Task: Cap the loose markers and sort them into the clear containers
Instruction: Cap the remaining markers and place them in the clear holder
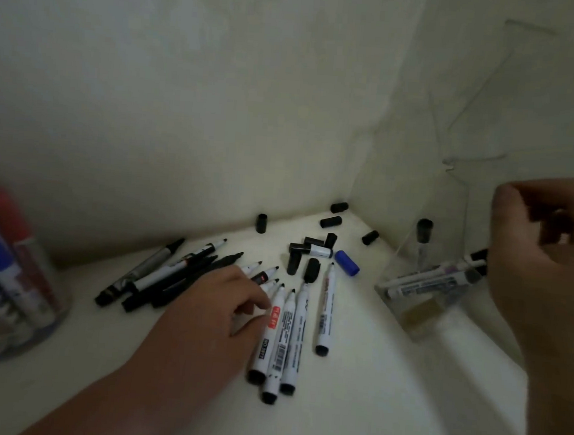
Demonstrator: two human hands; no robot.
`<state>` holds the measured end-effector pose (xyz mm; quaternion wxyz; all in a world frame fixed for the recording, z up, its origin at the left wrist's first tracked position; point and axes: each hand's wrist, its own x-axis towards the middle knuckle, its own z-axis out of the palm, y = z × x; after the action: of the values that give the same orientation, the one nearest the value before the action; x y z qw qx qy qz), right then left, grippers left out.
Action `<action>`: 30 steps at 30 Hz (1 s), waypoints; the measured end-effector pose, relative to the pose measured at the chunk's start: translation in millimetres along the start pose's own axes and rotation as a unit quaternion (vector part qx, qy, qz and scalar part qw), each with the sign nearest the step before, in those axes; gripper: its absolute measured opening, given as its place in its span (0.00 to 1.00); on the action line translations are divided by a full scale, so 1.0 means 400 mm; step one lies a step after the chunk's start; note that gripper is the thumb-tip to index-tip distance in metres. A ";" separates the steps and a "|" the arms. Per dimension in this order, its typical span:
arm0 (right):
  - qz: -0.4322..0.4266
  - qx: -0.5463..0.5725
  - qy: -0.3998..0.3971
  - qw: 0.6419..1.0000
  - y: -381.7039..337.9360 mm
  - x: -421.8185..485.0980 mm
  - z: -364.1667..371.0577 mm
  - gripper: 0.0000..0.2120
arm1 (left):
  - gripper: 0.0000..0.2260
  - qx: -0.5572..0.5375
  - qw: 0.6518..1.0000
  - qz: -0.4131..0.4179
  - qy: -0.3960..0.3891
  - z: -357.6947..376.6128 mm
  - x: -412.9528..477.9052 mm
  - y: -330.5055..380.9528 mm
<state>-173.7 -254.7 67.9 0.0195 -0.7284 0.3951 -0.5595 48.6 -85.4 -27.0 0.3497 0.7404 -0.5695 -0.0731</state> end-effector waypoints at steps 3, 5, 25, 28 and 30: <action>-0.012 0.034 -0.189 0.981 -0.092 -0.066 0.053 0.07 | 0.13 0.002 1.000 -0.014 0.002 0.004 0.001 -0.001; 0.040 -0.086 -0.396 0.913 -0.107 -0.107 0.116 0.09 | 0.11 0.001 1.000 -0.017 0.015 0.002 0.001 -0.001; 0.337 0.407 -0.397 0.750 -0.143 -0.193 0.182 0.10 | 0.12 -0.332 0.933 -0.138 0.019 0.002 0.003 0.022; 0.313 0.406 -0.420 0.749 -0.146 -0.188 0.175 0.10 | 0.21 -0.408 0.898 -0.164 0.018 -0.009 0.014 0.029; 0.272 0.331 -0.412 0.804 -0.138 -0.172 0.168 0.04 | 0.20 -0.466 0.867 -0.174 0.018 -0.020 0.021 0.037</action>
<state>-91.5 -203.7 13.7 0.5716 -0.7025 0.3227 -0.2751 43.8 -90.8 -9.6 0.6458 0.5794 -0.3250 -0.3763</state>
